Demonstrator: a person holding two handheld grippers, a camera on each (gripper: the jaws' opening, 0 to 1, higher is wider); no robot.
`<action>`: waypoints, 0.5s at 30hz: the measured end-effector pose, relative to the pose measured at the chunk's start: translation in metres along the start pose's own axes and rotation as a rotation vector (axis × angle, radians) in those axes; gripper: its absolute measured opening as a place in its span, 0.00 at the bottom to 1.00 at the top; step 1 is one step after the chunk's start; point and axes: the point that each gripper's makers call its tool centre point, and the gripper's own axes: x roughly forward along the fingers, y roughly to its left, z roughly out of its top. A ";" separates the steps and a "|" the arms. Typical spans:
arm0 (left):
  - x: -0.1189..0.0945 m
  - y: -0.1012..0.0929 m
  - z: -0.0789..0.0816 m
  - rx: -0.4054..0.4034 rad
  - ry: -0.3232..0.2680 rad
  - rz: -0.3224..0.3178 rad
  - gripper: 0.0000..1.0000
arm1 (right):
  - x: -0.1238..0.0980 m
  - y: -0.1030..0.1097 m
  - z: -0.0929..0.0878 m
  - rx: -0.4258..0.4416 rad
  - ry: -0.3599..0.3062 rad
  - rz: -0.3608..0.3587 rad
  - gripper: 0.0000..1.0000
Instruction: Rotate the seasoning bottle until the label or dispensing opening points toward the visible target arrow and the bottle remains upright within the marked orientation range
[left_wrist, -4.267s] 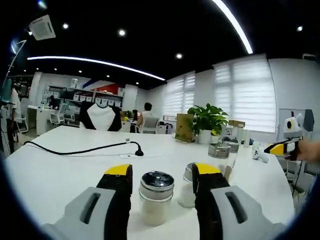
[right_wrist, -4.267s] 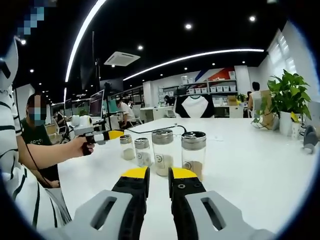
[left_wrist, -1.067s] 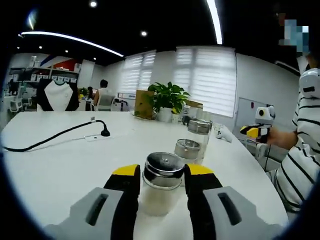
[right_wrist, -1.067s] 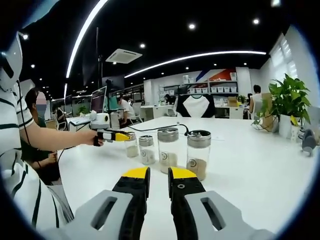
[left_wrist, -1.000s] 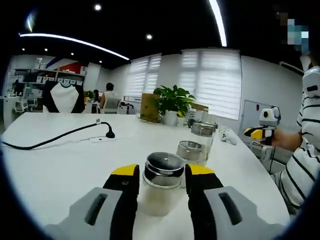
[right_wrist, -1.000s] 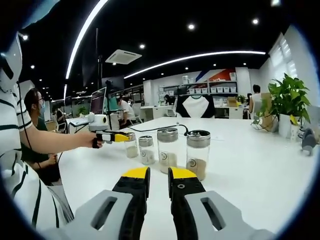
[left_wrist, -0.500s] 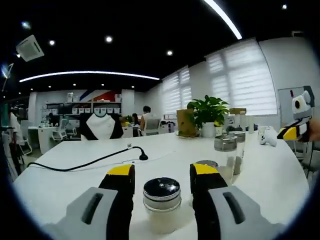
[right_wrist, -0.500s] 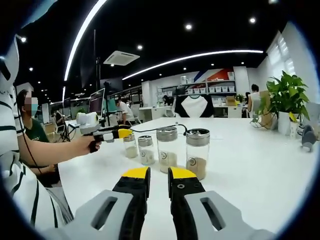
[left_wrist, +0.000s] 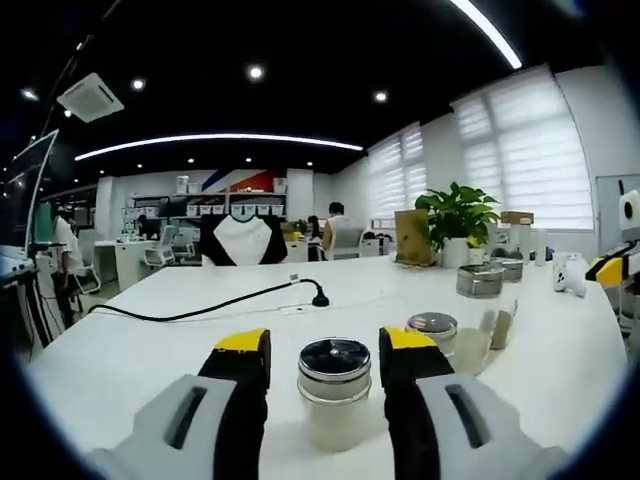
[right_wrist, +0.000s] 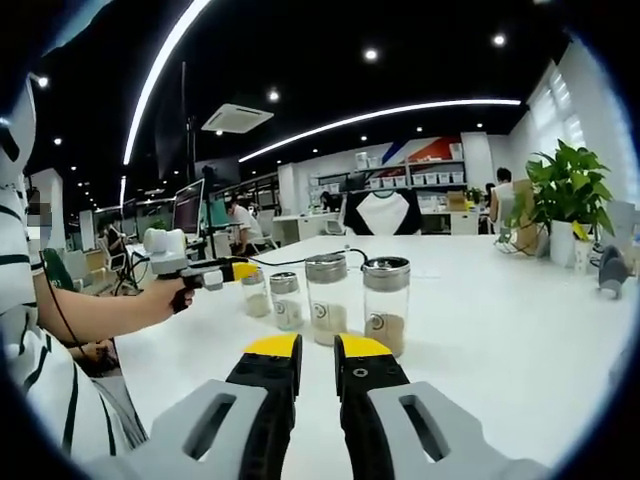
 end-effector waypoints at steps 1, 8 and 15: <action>0.001 0.000 -0.002 -0.003 0.009 0.000 0.43 | 0.000 0.000 0.000 0.001 0.002 -0.001 0.10; 0.007 -0.001 -0.012 -0.017 0.052 -0.036 0.41 | -0.001 -0.002 0.000 -0.006 0.004 0.001 0.10; 0.007 -0.006 -0.014 0.004 0.059 -0.076 0.34 | 0.000 0.001 0.000 -0.005 0.006 0.008 0.10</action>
